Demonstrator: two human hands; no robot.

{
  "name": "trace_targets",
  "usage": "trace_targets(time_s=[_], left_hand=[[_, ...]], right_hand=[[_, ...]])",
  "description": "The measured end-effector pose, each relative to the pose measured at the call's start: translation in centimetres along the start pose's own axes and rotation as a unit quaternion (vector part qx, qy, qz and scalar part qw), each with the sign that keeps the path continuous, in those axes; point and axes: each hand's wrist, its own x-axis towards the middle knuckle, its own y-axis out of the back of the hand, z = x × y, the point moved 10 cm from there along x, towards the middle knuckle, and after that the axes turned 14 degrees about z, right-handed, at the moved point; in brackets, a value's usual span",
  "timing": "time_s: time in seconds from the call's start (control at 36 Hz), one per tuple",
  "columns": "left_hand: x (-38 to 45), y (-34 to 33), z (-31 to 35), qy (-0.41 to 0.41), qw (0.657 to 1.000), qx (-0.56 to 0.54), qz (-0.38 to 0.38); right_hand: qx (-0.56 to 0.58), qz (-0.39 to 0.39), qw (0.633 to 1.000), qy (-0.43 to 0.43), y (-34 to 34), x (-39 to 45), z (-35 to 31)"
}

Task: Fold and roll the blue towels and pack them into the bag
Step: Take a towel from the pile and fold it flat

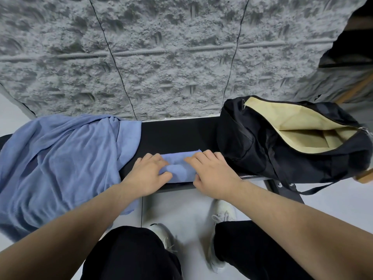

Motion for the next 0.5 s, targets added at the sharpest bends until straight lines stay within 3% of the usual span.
trace_targets(time_s=[0.17,0.39,0.5], left_hand=[[0.2,0.2,0.2,-0.013,1.000,0.016,0.016],[-1.2,2.4,0.5,-0.055,0.978,-0.079,0.184],[-1.5,3.2,1.8,-0.116,0.965,-0.056,0.230]], right_hand=[[0.039,0.021,0.998,0.043,0.3,0.4,-0.9],[0.085,0.015,0.996,-0.014,0.0,1.1,0.2],[0.105,0.036,0.994,-0.017,0.1,1.5,0.6]])
